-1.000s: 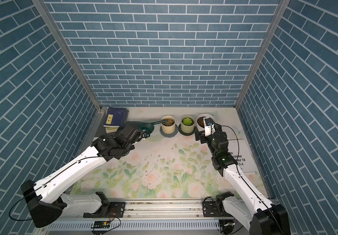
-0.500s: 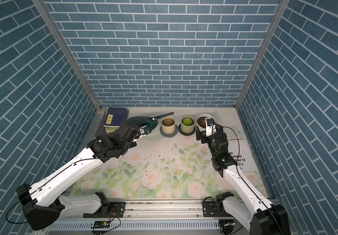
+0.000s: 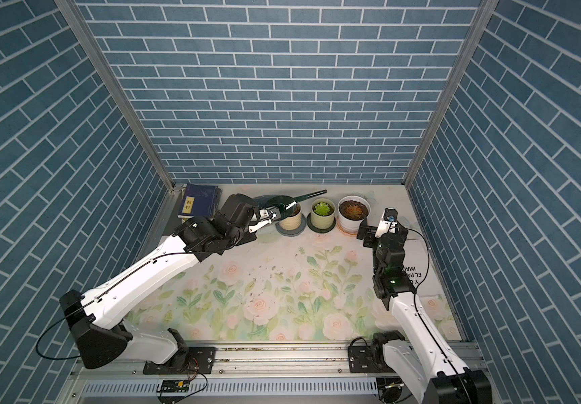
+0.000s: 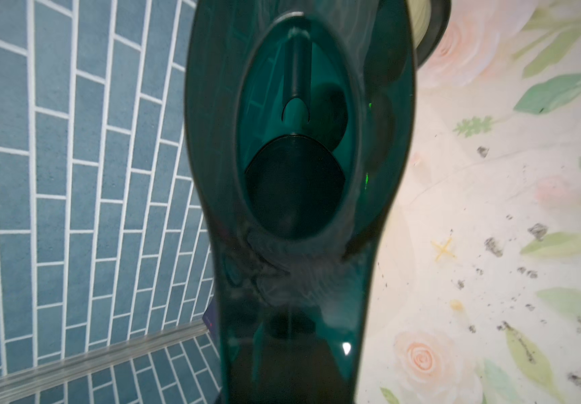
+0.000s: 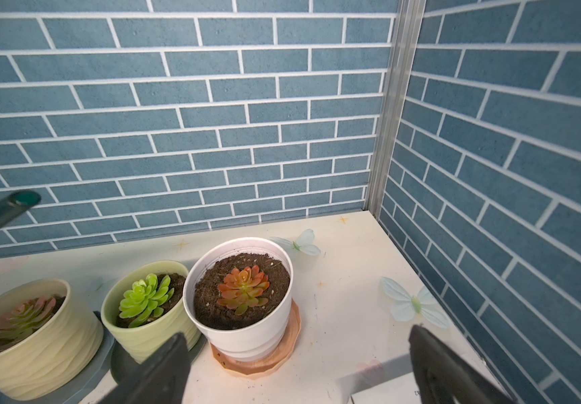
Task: Water the succulent around the soil edge
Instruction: Water the soil of the potted plant with water.
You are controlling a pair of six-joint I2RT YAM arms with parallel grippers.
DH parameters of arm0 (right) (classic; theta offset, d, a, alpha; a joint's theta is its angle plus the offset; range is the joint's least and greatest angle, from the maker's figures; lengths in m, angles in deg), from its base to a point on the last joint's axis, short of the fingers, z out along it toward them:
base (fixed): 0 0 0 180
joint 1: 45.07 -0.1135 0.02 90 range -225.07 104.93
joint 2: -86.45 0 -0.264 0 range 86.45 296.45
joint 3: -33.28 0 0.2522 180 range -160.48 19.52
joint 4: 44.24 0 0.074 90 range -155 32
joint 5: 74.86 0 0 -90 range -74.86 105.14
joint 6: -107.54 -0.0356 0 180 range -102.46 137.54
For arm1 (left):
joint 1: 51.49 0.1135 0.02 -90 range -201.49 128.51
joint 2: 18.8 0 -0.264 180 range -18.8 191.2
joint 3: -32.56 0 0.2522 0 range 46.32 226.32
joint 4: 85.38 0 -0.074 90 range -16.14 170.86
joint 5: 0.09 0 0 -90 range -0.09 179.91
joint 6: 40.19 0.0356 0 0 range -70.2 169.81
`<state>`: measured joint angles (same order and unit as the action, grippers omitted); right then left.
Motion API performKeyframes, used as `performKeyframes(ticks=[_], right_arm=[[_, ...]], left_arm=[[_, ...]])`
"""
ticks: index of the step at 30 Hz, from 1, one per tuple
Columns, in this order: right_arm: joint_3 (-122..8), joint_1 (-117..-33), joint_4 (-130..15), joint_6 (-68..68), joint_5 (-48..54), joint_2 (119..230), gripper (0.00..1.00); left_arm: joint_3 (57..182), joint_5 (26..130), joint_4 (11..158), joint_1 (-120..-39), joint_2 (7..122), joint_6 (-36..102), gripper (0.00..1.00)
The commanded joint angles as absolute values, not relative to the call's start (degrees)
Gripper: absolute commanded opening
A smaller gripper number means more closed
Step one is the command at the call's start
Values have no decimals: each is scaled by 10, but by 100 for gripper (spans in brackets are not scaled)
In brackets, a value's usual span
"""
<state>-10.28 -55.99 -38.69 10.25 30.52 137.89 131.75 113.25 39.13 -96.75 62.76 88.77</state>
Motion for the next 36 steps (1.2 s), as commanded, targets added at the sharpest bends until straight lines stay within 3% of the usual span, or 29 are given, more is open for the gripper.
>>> performKeyframes(ticks=[1,8,12,17,36], right_arm=[[-95,-550,-374,78,285,1376,99],[-82,-539,-358,80,282,1370,99],[-81,-537,-354,83,278,1371,99],[-80,-533,-351,85,271,1371,99],[-73,-526,-337,85,258,1359,100]], left_arm=[[1345,1095,422,-970,622,871,0],[1440,1203,289,-970,712,847,0],[1470,1223,288,-973,742,854,0],[1479,1326,292,-985,791,891,0],[1490,1358,323,-1031,801,955,0]])
